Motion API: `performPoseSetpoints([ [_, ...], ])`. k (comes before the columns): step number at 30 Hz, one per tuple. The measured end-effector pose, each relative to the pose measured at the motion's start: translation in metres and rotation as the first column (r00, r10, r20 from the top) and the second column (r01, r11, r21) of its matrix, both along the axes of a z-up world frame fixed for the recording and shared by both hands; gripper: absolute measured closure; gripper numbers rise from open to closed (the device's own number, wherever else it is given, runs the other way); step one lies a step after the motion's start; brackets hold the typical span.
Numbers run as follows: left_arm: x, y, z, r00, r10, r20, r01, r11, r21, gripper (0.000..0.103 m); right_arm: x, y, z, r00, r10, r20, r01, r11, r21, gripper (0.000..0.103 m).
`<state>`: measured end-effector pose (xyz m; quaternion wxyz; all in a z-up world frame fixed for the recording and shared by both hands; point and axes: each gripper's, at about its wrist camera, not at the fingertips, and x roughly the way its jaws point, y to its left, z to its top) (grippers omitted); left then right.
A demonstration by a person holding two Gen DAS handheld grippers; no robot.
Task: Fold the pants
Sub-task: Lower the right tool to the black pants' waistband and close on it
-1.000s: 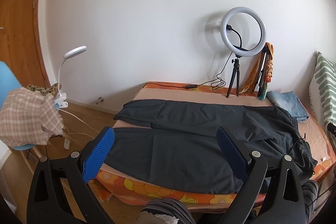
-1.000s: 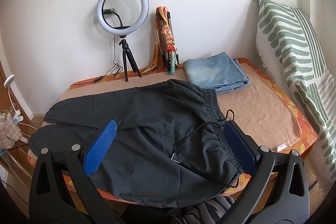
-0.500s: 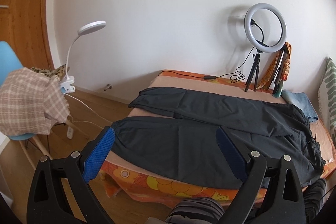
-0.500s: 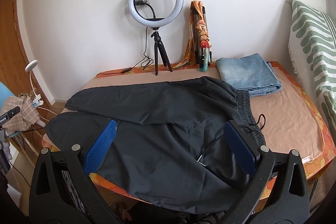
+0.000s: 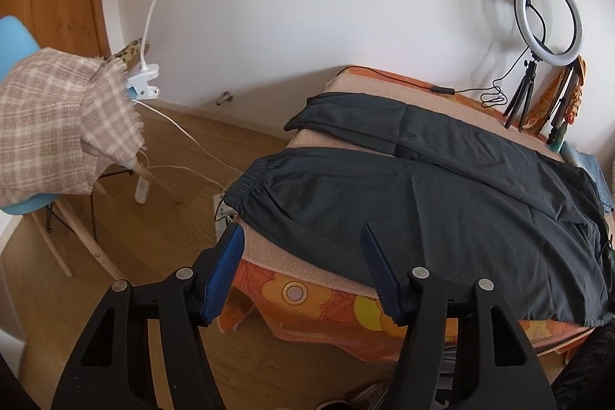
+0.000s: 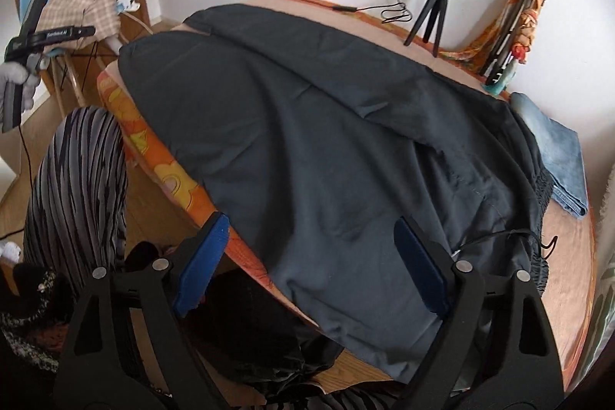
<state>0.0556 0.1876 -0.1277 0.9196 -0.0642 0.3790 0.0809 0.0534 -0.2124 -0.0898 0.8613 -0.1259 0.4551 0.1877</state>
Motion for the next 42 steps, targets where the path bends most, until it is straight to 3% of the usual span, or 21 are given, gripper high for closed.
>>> performPoseSetpoints([
  [7,0.014,0.01,-0.026,0.999,-0.034,-0.039,0.032,0.998,-0.053,0.055,0.008,0.016,-0.048,0.99,0.055,-0.132,-0.07,0.991,-0.115,0.022],
  [11,0.02,0.017,-0.038,0.998,-0.037,-0.057,0.034,0.998,-0.062,0.056,0.009,0.02,-0.063,0.986,0.065,-0.153,-0.094,0.978,-0.188,0.024],
  [13,0.022,0.023,-0.042,0.998,-0.031,-0.063,0.027,0.997,-0.066,0.056,0.011,0.021,-0.069,0.984,0.065,-0.164,-0.099,0.973,-0.208,0.033],
  [16,0.024,0.035,-0.045,0.998,-0.022,-0.06,0.017,0.996,-0.085,0.056,0.016,0.017,-0.07,0.979,0.057,-0.197,-0.094,0.978,-0.187,0.056],
  [18,0.024,0.043,-0.047,0.998,0.002,-0.057,-0.007,0.996,-0.092,0.056,0.019,0.017,-0.07,0.977,0.058,-0.206,-0.099,0.976,-0.195,0.081],
  [20,0.027,0.054,-0.051,0.998,0.013,-0.06,-0.021,0.991,-0.129,0.053,0.02,0.018,-0.067,0.979,0.06,-0.196,-0.098,0.977,-0.191,0.094],
  [22,0.032,0.065,-0.055,0.997,0.025,-0.077,-0.037,0.986,-0.165,0.041,0.024,0.018,-0.059,0.985,0.056,-0.166,-0.089,0.976,-0.198,0.096],
  [23,0.035,0.07,-0.058,0.996,0.028,-0.082,-0.043,0.982,-0.185,0.04,0.025,0.019,-0.055,0.988,0.051,-0.147,-0.08,0.976,-0.202,0.096],
  [29,0.06,0.095,-0.075,0.995,0.043,-0.094,-0.067,0.959,-0.275,0.04,0.039,0.014,-0.033,0.998,0.011,-0.069,-0.025,0.978,-0.205,0.097],
  [35,0.083,0.12,-0.097,0.988,0.107,-0.111,-0.144,0.897,-0.419,0.044,0.051,0.018,-0.021,0.999,0.014,-0.031,-0.021,0.972,-0.233,0.098],
  [40,0.096,0.122,-0.104,0.981,0.138,-0.133,-0.182,0.891,-0.416,0.08,0.058,0.019,-0.016,1.0,0.002,-0.011,-0.004,0.972,-0.233,0.098],
  [42,0.096,0.126,-0.106,0.979,0.161,-0.123,-0.199,0.882,-0.427,0.084,0.061,0.018,-0.017,1.0,-0.004,-0.006,0.002,0.971,-0.238,0.099],
])
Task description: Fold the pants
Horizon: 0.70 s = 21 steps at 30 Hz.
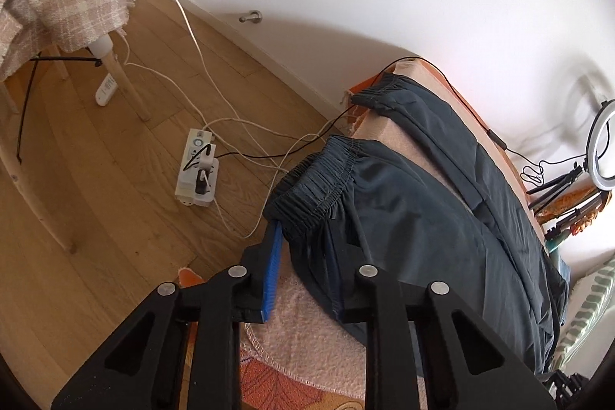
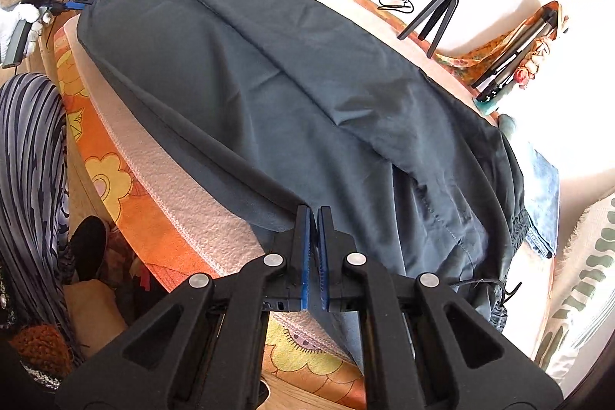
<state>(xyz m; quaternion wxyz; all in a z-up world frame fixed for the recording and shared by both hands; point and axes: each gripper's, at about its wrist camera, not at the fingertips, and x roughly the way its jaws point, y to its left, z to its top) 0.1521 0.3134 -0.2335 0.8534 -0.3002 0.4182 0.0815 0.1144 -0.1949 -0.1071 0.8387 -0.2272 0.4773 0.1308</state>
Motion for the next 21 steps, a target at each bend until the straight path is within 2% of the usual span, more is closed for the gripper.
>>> performPoseSetpoints([
  [3,-0.001,-0.002,0.006,1.0,0.007,0.028,-0.008,1.0,0.019,0.09,0.002,0.0,0.0,1.0,-0.007,0.011,0.007,1.0,-0.003,0.1],
  [5,-0.001,-0.005,0.013,0.999,0.004,0.039,-0.005,0.999,0.037,0.092,0.003,-0.001,0.003,1.0,-0.012,0.029,0.012,1.0,0.001,0.1],
  [8,-0.001,-0.004,0.025,0.998,0.008,0.055,-0.01,1.0,0.025,0.092,0.005,-0.001,0.012,0.998,-0.016,0.068,0.016,1.0,-0.007,0.101],
  [14,0.01,-0.009,0.063,0.997,-0.023,0.075,0.018,0.998,0.067,0.093,0.022,-0.006,0.05,0.981,-0.033,0.191,0.034,0.999,-0.005,0.102],
  [17,0.022,-0.015,0.083,0.995,-0.038,0.097,0.03,0.996,0.086,0.093,0.039,-0.006,0.068,0.967,-0.017,0.252,0.023,1.0,-0.021,0.102],
  [21,0.057,-0.026,0.095,0.993,-0.071,0.089,0.06,0.991,0.119,0.093,0.081,-0.009,0.072,0.954,-0.003,0.299,0.024,0.998,-0.066,0.102],
])
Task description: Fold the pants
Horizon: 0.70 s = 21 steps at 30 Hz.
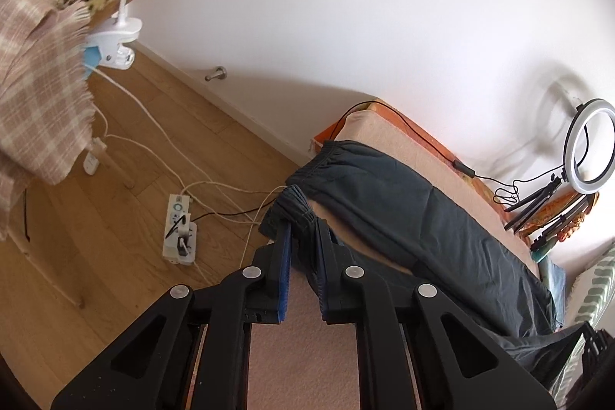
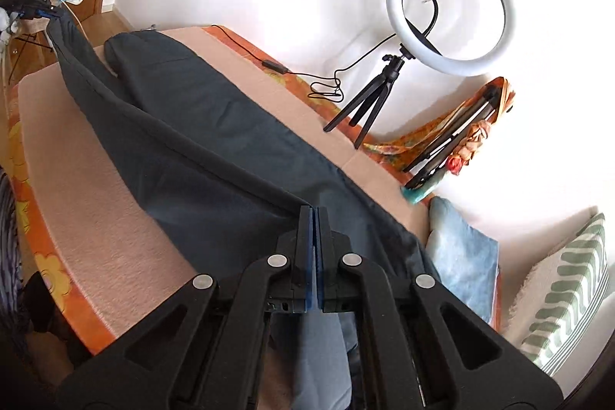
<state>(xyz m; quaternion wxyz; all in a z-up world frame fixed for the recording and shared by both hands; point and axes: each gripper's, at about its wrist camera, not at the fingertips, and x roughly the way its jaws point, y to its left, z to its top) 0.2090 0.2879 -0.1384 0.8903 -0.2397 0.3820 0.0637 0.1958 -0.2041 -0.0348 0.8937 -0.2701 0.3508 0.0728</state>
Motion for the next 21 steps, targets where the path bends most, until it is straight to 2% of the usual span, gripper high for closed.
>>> performPoseSetpoints([
  [6,0.063,-0.009,0.003,0.999,-0.023,-0.03,0.024,0.999,0.027,0.093,0.07,-0.005,-0.009,0.999,-0.016,0.028,0.018,0.998,-0.065,0.102],
  [12,0.128,-0.022,-0.009,0.995,-0.037,-0.088,0.04,0.999,0.035,0.093,0.122,-0.024,-0.027,0.998,-0.053,0.023,0.056,0.993,-0.103,0.102],
  [21,0.187,-0.046,-0.028,0.991,-0.065,-0.121,0.073,0.995,0.063,0.09,0.18,-0.043,-0.059,0.994,-0.108,-0.013,0.105,0.983,-0.148,0.102],
])
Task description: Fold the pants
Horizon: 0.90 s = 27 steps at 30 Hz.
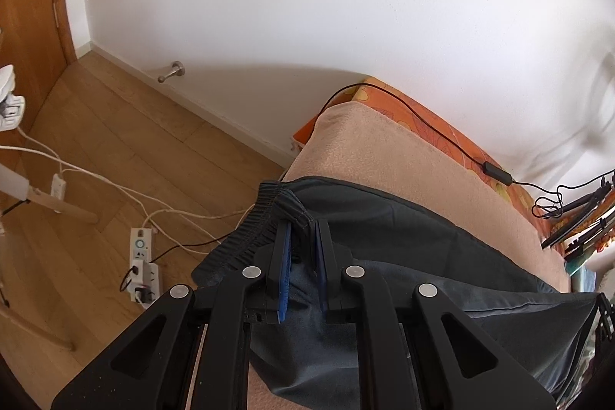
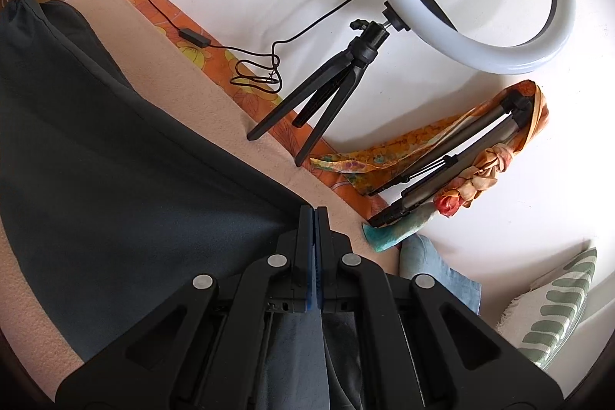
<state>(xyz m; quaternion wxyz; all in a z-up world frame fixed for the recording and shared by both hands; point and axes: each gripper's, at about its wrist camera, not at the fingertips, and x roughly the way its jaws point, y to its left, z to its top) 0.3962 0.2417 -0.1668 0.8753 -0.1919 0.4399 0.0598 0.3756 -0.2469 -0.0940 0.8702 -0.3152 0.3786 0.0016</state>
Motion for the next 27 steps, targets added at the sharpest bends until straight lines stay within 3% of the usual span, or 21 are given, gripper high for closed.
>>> performPoseSetpoints([
  [2,0.005,0.0,-0.003,1.0,-0.007,0.0,0.007,1.0,0.0,0.088,0.005,-0.001,-0.007,1.0,-0.005,-0.018,0.005,1.0,-0.002,0.102],
  [7,0.001,0.019,0.002,1.0,-0.015,0.027,0.015,1.0,-0.026,0.059,0.01,0.002,-0.022,0.999,-0.003,-0.049,0.002,1.0,-0.021,0.102],
  [10,-0.009,0.039,0.005,0.998,-0.02,0.057,0.022,0.999,-0.036,0.051,0.015,0.002,-0.031,0.998,-0.012,-0.068,0.01,1.0,-0.025,0.102],
  [15,-0.018,0.063,-0.025,0.999,-0.032,-0.017,0.029,0.99,-0.135,0.051,0.02,0.005,-0.041,0.995,-0.012,-0.097,0.009,0.999,-0.034,0.102],
  [19,-0.022,0.063,-0.041,0.999,-0.037,-0.017,0.032,0.974,-0.222,0.051,0.019,0.008,-0.048,0.993,-0.016,-0.116,0.011,0.999,-0.045,0.102],
  [21,-0.022,0.057,-0.041,0.999,-0.054,0.005,0.053,0.968,-0.245,0.054,0.018,0.009,-0.048,0.993,-0.017,-0.119,0.012,0.999,-0.047,0.102],
  [25,-0.02,0.046,-0.035,0.998,-0.06,0.012,0.061,0.99,-0.128,0.096,0.016,0.011,-0.043,0.993,-0.018,-0.113,0.012,0.999,-0.052,0.102],
  [27,-0.024,0.049,-0.029,0.998,-0.048,0.043,0.052,0.992,-0.115,0.1,0.014,0.01,-0.035,0.995,-0.02,-0.101,0.015,0.999,-0.049,0.102],
])
